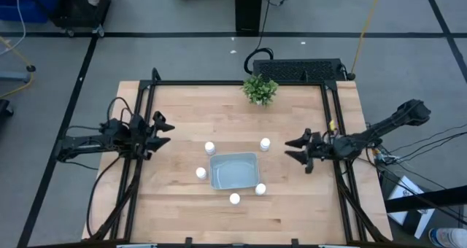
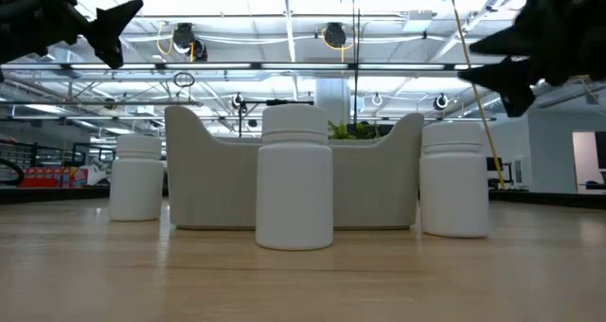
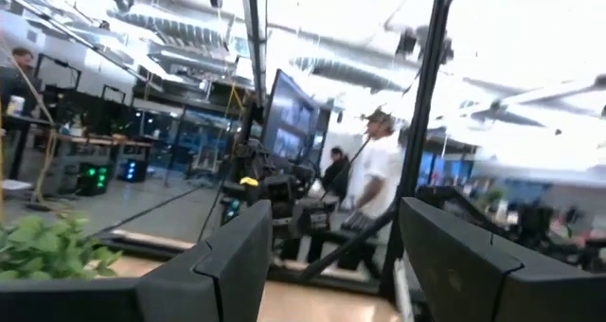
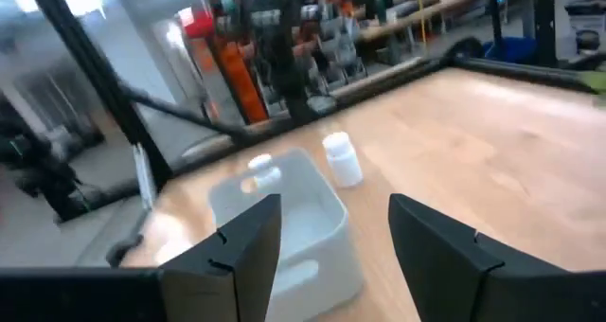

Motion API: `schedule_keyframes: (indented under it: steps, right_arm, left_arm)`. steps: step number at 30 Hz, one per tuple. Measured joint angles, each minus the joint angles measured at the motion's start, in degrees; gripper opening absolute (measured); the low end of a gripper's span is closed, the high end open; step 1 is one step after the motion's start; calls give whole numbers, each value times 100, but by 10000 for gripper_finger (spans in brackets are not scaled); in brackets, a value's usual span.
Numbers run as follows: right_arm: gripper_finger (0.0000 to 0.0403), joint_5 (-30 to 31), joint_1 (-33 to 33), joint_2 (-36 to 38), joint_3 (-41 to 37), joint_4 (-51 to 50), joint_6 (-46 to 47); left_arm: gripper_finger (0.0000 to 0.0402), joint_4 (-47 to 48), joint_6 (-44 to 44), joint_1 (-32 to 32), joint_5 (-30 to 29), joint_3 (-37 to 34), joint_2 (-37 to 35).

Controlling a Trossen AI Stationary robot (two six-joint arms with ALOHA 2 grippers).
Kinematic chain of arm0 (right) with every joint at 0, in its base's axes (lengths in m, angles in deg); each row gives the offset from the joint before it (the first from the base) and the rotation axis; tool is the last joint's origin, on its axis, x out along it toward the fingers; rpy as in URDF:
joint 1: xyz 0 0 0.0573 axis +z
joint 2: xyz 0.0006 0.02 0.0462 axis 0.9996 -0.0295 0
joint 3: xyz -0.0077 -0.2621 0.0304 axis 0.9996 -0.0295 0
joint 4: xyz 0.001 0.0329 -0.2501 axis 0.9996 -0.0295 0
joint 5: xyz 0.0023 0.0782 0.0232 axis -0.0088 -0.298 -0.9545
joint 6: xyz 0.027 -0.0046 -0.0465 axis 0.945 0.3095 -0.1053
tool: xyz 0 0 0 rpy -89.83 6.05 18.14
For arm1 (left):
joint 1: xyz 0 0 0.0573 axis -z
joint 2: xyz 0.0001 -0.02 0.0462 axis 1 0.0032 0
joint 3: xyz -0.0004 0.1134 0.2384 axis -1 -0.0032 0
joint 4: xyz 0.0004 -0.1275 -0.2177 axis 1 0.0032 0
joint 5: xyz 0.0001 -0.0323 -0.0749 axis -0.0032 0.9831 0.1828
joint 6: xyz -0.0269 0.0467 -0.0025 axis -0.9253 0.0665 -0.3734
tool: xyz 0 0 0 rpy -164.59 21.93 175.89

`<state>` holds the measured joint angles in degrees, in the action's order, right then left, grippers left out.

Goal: Pick and place pill bottles into a basket
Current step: Put the white pill bottle into the white bin

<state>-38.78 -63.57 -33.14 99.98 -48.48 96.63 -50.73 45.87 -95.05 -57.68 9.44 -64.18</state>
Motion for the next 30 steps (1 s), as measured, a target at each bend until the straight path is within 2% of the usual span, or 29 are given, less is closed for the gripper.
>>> schedule_keyframes:
  steps: [3,6,9,12,17,22,26,30]
  right_arm:
    - [180,-77,-61,-831,1346,-701,-407]
    - [175,-79,-111,-1793,2785,-2439,-581]
    - [179,82,-326,-2607,4122,-4290,-48]
    - [197,88,-640,-3347,5028,-5664,409]
    - [243,-869,-1554,-4318,6384,-6969,884]
    - [278,-1801,-2365,-4981,7127,-8048,972]
    - [293,-2031,-2942,-5133,7328,-8945,1074]
    - [304,-2131,-3334,-5212,7315,-9290,1201]
  left_arm:
    - [239,-222,-150,1,-60,0,-2]
    - [239,-439,-368,2,-170,-1,-2]
    - [239,-471,-609,2,-252,0,2]
    - [239,-529,-756,1,-366,0,0]
    - [239,-789,-969,2,-579,2,-2]
    - [239,-751,-974,2,-577,2,0]
    - [239,-754,-912,2,-607,2,0]
    - [239,-744,-867,0,-621,2,0]
